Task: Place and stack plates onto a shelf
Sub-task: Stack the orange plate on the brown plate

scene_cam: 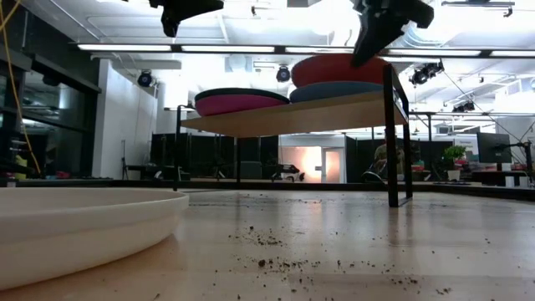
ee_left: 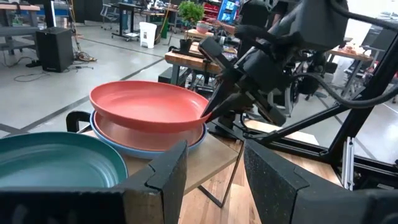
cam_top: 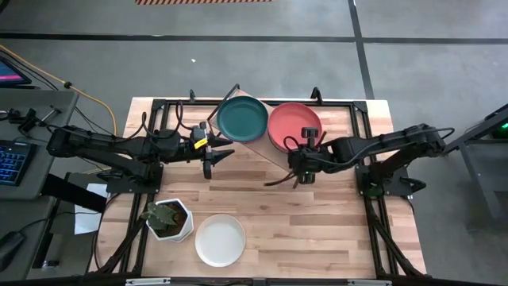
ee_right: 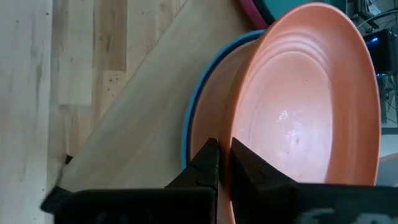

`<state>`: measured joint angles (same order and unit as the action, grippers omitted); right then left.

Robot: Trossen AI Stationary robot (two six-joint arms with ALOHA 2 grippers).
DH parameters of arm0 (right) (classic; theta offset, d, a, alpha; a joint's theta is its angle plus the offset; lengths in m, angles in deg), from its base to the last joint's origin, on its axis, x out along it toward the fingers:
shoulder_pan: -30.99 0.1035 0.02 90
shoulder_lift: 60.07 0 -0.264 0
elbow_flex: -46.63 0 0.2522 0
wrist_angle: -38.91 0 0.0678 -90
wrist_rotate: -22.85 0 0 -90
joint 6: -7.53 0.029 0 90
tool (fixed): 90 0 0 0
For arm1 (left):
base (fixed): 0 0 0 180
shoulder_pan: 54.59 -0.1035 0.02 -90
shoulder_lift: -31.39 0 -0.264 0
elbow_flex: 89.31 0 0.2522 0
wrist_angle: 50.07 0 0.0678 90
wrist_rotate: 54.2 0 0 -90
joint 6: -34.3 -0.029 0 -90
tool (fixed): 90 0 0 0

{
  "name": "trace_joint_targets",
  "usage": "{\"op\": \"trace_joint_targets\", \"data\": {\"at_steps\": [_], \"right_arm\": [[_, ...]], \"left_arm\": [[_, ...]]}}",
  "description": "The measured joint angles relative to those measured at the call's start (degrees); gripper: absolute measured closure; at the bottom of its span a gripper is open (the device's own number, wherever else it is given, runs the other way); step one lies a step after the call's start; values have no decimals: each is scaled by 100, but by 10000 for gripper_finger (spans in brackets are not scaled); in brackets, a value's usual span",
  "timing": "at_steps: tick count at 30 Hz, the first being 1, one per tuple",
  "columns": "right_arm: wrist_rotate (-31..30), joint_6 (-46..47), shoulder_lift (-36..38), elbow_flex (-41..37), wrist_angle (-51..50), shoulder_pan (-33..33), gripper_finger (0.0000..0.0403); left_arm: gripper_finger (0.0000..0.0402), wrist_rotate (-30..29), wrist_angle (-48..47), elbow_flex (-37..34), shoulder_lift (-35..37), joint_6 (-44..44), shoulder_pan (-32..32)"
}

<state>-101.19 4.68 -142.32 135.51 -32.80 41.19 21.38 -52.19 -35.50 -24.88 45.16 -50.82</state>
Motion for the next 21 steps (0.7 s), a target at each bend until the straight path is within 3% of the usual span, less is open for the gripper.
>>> {"op": "trace_joint_targets", "data": {"at_steps": [14, 21], "right_arm": [[361, 135, 0, -9, 174, -368, 403], [852, 540, 2, -9, 178, -425, 403]], "left_arm": [[254, 2, 0, 0, 0, 4, 0], [254, 4, 0, 0, 0, 105, 0]]}}
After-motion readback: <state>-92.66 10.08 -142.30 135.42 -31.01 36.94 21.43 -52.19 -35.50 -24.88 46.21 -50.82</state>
